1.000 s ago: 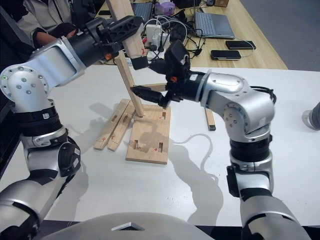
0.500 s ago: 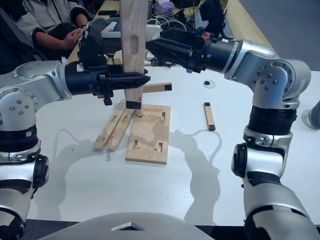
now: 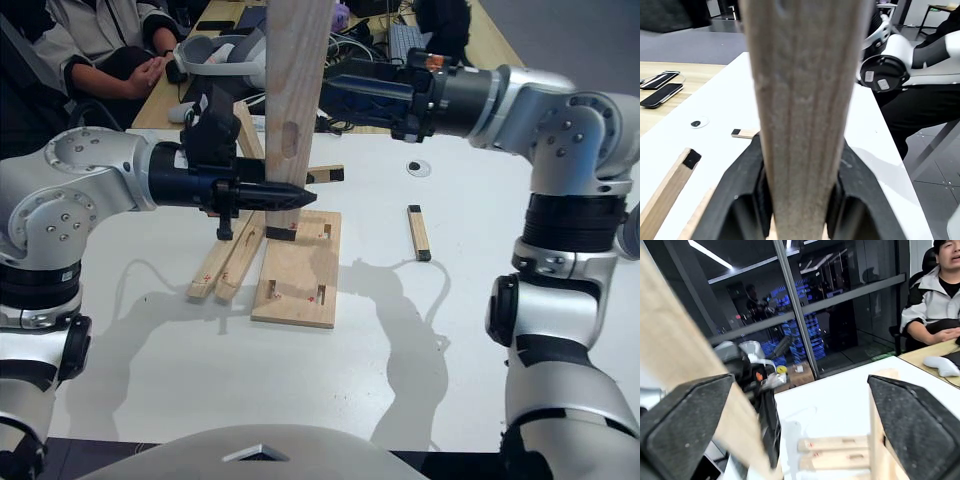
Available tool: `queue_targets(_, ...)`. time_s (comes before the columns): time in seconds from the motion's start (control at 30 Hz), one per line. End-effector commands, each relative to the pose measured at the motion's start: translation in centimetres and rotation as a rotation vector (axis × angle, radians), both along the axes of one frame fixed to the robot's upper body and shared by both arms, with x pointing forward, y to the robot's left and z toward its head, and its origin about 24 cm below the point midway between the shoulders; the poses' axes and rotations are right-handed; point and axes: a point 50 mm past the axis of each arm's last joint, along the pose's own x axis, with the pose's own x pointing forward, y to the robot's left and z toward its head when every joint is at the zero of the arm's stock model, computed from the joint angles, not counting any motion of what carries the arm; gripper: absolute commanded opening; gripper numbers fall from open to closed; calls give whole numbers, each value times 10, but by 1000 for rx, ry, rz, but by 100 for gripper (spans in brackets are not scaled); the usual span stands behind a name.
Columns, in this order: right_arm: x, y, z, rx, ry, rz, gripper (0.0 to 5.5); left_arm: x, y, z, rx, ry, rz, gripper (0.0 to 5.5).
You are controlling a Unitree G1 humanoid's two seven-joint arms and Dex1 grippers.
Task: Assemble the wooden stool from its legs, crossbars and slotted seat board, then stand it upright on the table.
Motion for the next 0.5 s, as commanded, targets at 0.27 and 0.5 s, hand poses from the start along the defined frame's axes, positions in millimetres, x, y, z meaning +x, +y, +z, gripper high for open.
queue_targets(0.27, -11, 3, 17, 36, -72, 131, 500, 4, 5, -4, 40, 12, 28, 103)
queue_targets(0.5, -22, 15, 28, 101, -84, 224, 500, 6, 3, -4, 52, 8, 17, 103)
